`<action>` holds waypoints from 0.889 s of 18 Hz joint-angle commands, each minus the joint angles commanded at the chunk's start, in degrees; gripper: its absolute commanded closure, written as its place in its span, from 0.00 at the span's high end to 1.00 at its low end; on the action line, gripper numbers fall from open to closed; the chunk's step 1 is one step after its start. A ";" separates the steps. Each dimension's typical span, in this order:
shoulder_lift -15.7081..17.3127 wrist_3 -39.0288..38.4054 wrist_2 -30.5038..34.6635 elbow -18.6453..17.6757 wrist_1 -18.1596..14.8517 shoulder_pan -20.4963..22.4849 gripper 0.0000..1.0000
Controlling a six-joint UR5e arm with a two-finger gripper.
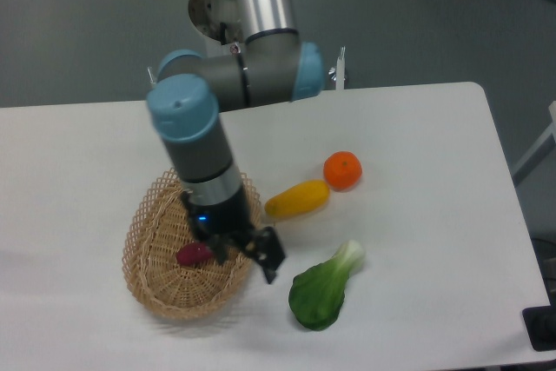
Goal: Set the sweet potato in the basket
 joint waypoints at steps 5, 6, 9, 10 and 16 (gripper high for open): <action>2.64 11.95 -1.32 -0.35 -5.61 7.56 1.00; 3.25 14.85 -1.41 -0.35 -6.41 8.62 1.00; 4.92 23.46 -4.47 -0.44 -8.61 12.31 1.00; 5.19 25.49 -5.18 -0.44 -9.48 13.45 1.00; 7.30 34.56 -8.44 -0.62 -12.92 16.89 1.00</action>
